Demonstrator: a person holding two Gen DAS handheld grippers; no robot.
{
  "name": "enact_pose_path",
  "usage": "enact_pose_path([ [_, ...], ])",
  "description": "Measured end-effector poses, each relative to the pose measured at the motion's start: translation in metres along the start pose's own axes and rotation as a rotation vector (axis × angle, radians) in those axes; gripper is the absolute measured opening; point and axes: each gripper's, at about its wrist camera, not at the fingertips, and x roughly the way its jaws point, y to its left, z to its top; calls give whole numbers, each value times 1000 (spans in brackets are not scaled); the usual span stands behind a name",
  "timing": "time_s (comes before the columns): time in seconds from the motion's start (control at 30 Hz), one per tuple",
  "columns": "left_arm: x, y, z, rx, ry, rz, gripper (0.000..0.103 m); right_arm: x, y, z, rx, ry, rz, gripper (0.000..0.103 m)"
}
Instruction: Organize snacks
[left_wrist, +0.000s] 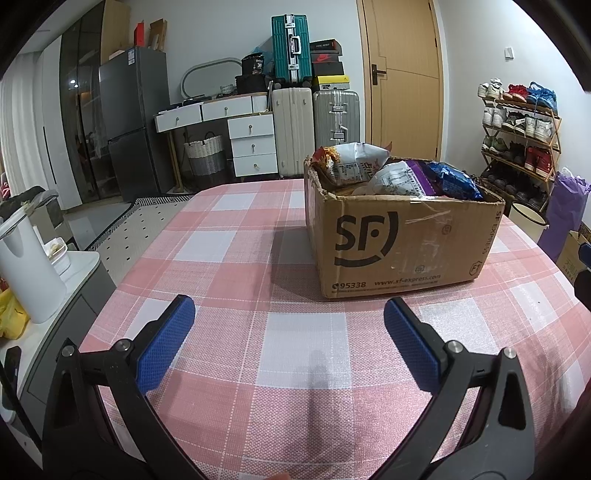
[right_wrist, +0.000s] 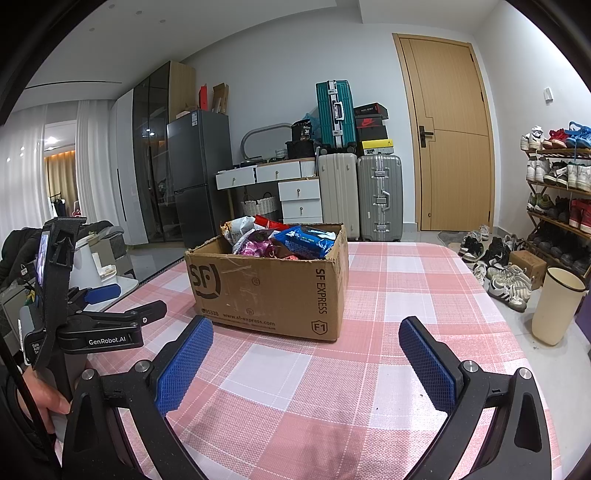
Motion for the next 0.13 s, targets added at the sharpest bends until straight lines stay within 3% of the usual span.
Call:
enact_pose_path([
  [0.13,-2,-2,-1,11,-8,-3,102,0,0,0,0,1,0,102],
])
